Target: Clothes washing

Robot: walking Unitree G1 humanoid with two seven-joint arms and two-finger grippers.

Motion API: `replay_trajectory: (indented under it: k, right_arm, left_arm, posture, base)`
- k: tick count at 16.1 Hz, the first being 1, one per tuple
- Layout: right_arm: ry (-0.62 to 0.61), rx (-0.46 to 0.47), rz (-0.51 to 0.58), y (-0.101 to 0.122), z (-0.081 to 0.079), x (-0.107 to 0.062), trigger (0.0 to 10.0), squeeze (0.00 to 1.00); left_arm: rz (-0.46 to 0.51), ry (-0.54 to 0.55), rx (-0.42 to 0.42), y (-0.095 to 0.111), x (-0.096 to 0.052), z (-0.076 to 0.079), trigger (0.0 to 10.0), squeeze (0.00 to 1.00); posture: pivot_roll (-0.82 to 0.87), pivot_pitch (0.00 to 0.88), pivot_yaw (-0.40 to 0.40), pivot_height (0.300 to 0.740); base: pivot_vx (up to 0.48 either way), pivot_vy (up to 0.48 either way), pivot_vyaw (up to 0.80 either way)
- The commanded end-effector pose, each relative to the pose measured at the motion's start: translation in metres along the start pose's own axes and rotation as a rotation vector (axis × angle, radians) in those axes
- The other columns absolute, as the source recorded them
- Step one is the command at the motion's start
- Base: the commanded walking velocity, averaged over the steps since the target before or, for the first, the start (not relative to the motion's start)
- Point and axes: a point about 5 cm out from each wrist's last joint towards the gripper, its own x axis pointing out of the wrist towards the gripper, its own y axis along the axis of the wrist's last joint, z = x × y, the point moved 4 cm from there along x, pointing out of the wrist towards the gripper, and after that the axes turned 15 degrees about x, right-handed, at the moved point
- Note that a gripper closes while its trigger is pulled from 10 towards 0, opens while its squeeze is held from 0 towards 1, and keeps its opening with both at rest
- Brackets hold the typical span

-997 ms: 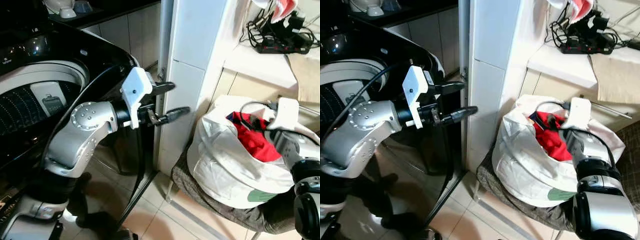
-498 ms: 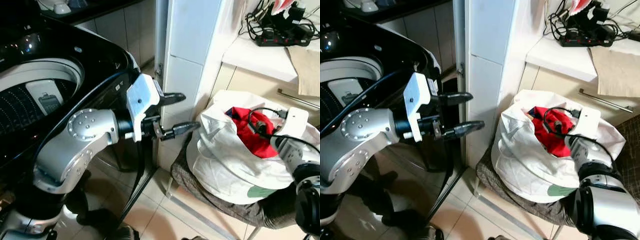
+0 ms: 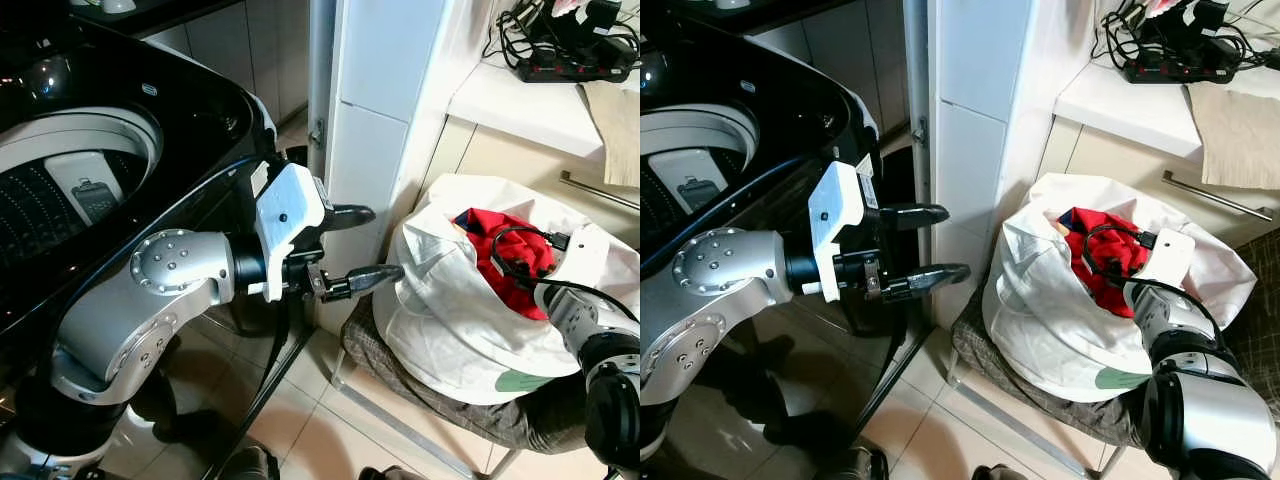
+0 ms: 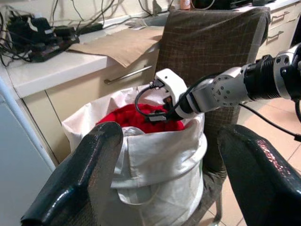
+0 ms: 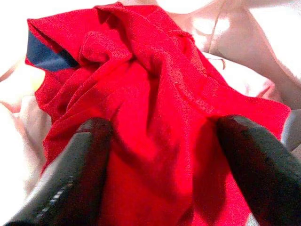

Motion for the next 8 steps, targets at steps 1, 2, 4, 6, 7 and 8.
replay_trajectory:
  k: [1, 2, 4, 6, 7, 8]
  right_arm:
    - [-0.005, 0.01, -0.005, 0.0049, 0.0005, -0.0002, 0.0, 0.0]
    - [-0.005, 0.006, -0.006, 0.0058, 0.0006, -0.0002, 0.0, 0.0]
    - [-0.004, 0.009, -0.003, 0.0067, 0.0004, -0.0002, 0.0, 0.0]
    - [0.001, 0.01, 0.0, 0.008, -0.0007, -0.0002, 0.0, 0.0]
    - [0.004, 0.005, -0.003, 0.0074, -0.0013, -0.0002, 0.0, 0.0]
    - [0.01, 0.001, -0.007, 0.006, -0.0025, 0.0, 0.0, 0.0]
  left_arm:
    - [0.0, -0.029, -0.007, 0.0014, 0.0002, 0.0064, 10.0, 0.0]
    - [-0.005, -0.029, -0.012, 0.001, 0.0011, 0.0066, 10.0, 0.0]
    - [-0.005, -0.028, -0.013, 0.0011, 0.0011, 0.0066, 10.0, 0.0]
    - [-0.006, -0.025, -0.015, 0.0006, 0.0009, 0.0059, 10.0, 0.0]
    - [-0.01, -0.024, -0.015, -0.0002, 0.0005, 0.0059, 10.0, 0.0]
    - [-0.018, -0.022, -0.017, -0.0016, 0.0005, 0.0063, 10.0, 0.0]
  posture:
    - [0.16, 0.155, -0.032, 0.74]
    - [0.16, 0.151, -0.033, 0.74]
    - [0.16, 0.15, -0.035, 0.74]
    - [0.15, 0.147, -0.036, 0.74]
    - [0.15, 0.146, -0.036, 0.74]
    - [0.15, 0.143, -0.038, 0.74]
  base:
    - [0.0, 0.0, 0.0]
    - [0.0, 0.0, 0.0]
    - [0.0, 0.0, 0.0]
    - [0.0, 0.0, 0.0]
    - [0.0, 0.0, 0.0]
    - [0.0, 0.0, 0.0]
